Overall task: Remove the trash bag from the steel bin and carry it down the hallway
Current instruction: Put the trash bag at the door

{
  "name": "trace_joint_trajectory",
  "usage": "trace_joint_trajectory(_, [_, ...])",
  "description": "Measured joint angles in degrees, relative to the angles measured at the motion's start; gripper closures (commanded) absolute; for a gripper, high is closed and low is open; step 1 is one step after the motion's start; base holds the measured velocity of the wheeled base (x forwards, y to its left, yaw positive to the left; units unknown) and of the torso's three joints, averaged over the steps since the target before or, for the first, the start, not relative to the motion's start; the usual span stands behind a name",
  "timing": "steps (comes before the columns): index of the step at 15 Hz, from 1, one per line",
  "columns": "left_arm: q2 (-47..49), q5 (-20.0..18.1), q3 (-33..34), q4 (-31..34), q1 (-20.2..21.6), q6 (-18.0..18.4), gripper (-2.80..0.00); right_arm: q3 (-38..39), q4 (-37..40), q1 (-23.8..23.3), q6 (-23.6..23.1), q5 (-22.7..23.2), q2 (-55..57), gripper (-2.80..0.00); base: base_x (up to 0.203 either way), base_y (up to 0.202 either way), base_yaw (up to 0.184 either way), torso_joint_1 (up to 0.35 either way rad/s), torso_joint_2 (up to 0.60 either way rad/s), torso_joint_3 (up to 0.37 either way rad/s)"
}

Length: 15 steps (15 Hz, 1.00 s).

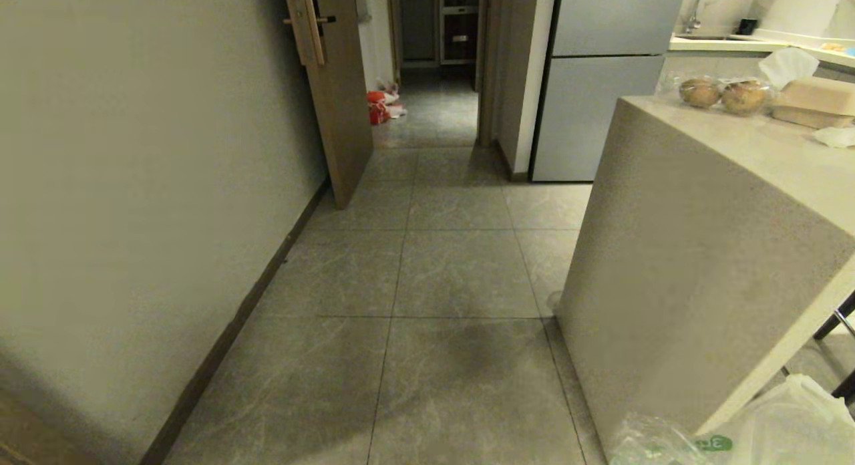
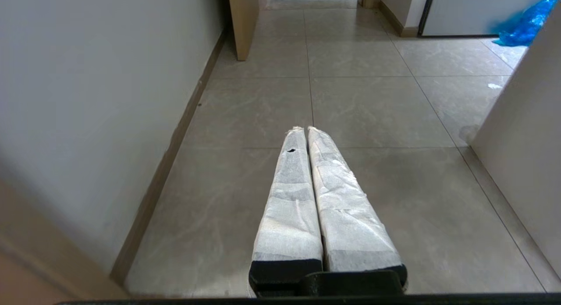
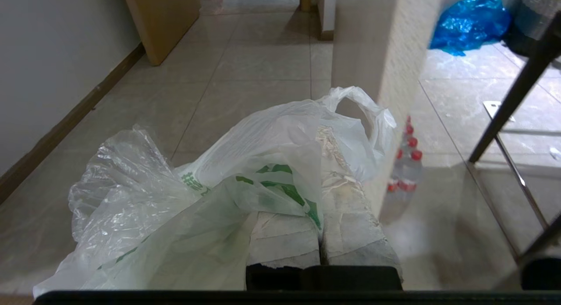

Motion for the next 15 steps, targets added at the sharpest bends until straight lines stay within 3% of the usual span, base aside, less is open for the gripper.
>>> trace_joint_trajectory(15, [0.0,0.0,0.0,0.01,0.0,0.04,0.0,0.0,0.0,0.0,-0.02,0.0,0.0,0.0,0.191,0.0,0.001,0.002,0.0,0.003])
